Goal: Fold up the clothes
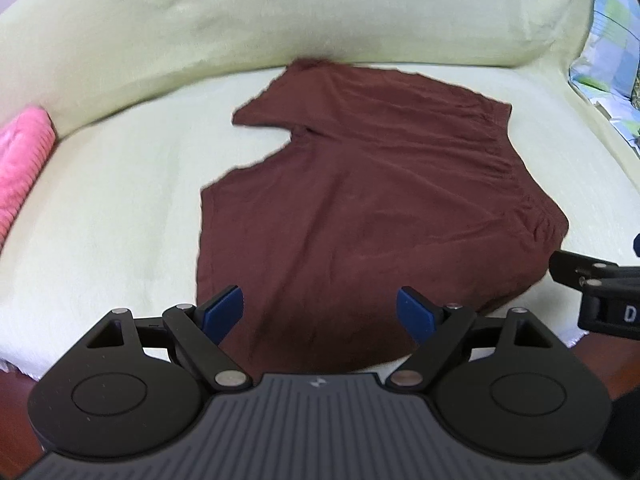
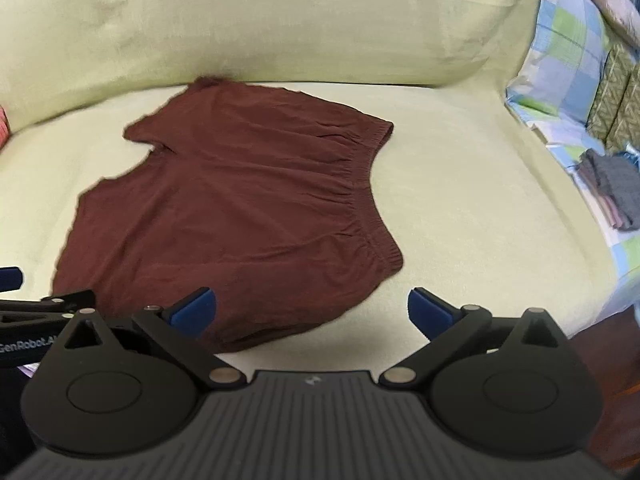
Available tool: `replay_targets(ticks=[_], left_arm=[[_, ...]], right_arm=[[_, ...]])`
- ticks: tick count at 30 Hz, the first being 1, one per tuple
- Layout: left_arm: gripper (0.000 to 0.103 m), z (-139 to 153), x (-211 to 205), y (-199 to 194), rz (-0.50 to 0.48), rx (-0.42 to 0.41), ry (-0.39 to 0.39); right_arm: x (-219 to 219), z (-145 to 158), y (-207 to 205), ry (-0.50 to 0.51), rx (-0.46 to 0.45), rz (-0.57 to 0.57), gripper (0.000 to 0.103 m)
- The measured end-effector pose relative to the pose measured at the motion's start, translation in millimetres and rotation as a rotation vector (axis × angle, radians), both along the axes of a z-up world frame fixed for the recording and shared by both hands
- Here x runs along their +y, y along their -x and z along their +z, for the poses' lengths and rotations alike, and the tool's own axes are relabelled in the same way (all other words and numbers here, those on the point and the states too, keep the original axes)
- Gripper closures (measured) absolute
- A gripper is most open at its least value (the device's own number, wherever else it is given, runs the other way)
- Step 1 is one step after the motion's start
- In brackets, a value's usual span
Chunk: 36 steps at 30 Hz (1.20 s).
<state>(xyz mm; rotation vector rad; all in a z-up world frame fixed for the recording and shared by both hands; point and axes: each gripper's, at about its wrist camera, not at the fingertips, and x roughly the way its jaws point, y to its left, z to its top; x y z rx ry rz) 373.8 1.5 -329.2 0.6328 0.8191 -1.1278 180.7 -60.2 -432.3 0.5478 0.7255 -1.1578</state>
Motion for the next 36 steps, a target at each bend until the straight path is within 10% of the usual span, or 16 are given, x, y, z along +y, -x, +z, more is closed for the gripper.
replay_targets(ticks=[21,36], left_arm=[[0.017,31,63,-30,0.275,0.001,0.067],[0.016,26,54,-50,0.217,0.019,0.103]], right_arm=[[15,-3,-36,-0.055,-0.016,0.192,0.002],[37,18,-43,0.040,-0.029,0.121,0.002]])
